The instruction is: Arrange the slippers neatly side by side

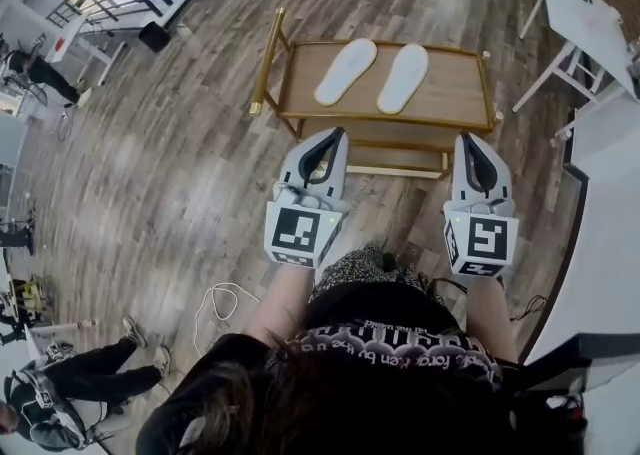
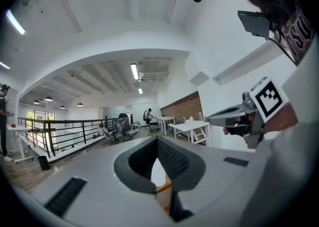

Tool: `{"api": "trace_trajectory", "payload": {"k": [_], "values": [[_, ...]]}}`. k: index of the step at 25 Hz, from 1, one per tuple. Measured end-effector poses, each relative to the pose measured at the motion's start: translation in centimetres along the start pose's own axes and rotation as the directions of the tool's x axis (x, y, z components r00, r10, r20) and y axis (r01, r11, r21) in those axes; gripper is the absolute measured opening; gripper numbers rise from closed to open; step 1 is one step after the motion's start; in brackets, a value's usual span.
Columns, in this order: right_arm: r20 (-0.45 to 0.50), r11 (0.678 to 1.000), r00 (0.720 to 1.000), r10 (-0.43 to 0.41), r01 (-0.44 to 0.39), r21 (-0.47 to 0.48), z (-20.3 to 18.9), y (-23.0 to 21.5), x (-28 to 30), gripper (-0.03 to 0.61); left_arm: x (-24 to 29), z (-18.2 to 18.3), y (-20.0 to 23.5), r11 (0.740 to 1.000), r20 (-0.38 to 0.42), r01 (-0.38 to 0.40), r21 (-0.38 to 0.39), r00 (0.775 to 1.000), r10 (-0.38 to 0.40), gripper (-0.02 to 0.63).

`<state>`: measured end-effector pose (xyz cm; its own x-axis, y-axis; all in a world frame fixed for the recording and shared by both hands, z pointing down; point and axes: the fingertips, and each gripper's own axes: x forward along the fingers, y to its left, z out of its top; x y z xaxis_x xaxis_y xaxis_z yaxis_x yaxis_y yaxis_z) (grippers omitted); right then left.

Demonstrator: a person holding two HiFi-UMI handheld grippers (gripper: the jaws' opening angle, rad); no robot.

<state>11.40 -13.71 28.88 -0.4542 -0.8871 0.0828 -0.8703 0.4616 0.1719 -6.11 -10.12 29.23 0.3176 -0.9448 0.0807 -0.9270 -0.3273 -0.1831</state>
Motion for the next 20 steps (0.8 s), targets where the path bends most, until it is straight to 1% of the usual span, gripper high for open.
{"api": "trace_trajectory", "payload": {"k": [4, 7, 14, 17, 20], "values": [[-0.038, 1.0, 0.999, 0.011, -0.011, 0.011, -1.7, 0.0, 4.1, 0.005, 2.8, -1.8, 2.5, 1.0, -0.025, -0.005, -0.026, 1.0, 0.004, -0.012], [-0.067, 1.0, 0.998, -0.002, 0.003, 0.01, -2.7, -0.3, 7.6, 0.005, 5.8, -2.8, 4.7, 0.999, -0.033, 0.018, -0.032, 0.999, -0.019, -0.012], [-0.148, 0.995, 0.985, -0.084, 0.091, 0.042, -4.2, -1.3, 16.9, 0.005, 14.1, -4.8, 12.3, 0.995, -0.042, 0.097, -0.038, 0.994, -0.098, -0.012], [-0.196, 0.988, 0.973, -0.125, 0.14, 0.065, -5.5, -1.7, 20.0, 0.005, 17.1, -5.4, 15.5, 0.992, -0.045, 0.12, -0.037, 0.992, -0.121, -0.012], [-0.251, 0.979, 0.955, -0.156, 0.184, 0.092, -7.1, -1.8, 22.2, 0.006, 19.2, -6.1, 17.2, 0.986, -0.051, 0.16, -0.037, 0.986, -0.161, -0.012]]}}
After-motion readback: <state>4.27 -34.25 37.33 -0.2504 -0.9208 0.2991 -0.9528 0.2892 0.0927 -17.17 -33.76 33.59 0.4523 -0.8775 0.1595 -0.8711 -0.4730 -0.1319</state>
